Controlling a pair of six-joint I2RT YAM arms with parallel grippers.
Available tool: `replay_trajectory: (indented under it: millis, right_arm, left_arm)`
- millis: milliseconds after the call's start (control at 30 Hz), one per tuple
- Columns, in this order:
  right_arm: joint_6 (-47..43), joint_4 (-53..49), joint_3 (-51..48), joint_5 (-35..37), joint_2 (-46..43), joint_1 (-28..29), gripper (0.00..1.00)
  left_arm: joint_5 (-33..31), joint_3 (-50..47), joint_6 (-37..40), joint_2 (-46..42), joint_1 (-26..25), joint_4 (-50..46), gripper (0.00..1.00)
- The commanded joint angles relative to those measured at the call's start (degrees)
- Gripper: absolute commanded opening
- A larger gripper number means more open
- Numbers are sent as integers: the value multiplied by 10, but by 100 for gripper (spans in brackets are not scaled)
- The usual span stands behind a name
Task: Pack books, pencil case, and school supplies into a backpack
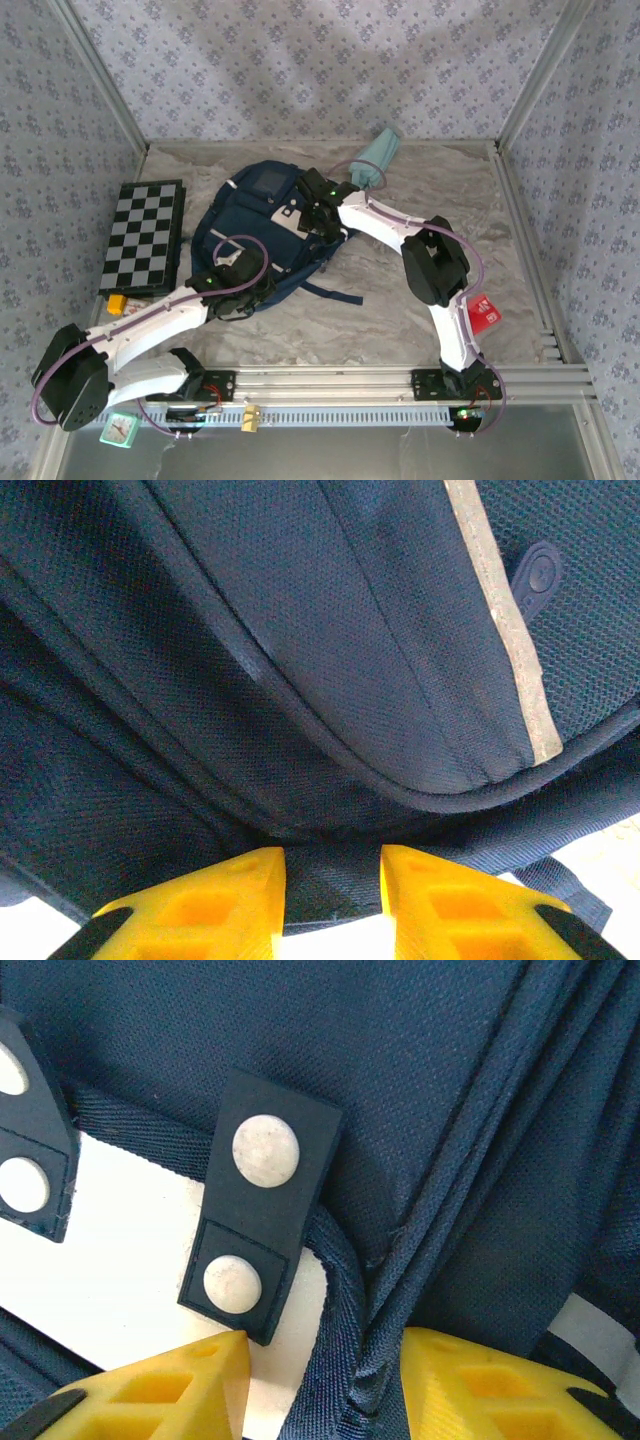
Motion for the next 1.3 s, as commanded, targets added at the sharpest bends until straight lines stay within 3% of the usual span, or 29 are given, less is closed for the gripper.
replay_trajectory:
  millis: [0, 133, 500, 800, 1267]
  right_arm:
    - [-9, 41, 8, -7, 4, 3, 45]
    - [-14, 34, 3, 41, -32, 19, 48]
    - [2, 42, -10, 8, -18, 12, 49]
    - [-4, 29, -51, 98, -85, 38, 55]
    - [21, 50, -30, 27, -6, 15, 49]
  left_arm:
    - [-10, 2, -2, 8, -1, -21, 32]
    - [-11, -1, -3, 9, -1, -16, 32]
    - [-12, 6, -2, 19, -1, -17, 33]
    - [-12, -1, -5, 23, 0, -18, 33]
    - [-12, -9, -7, 35, 0, -9, 33]
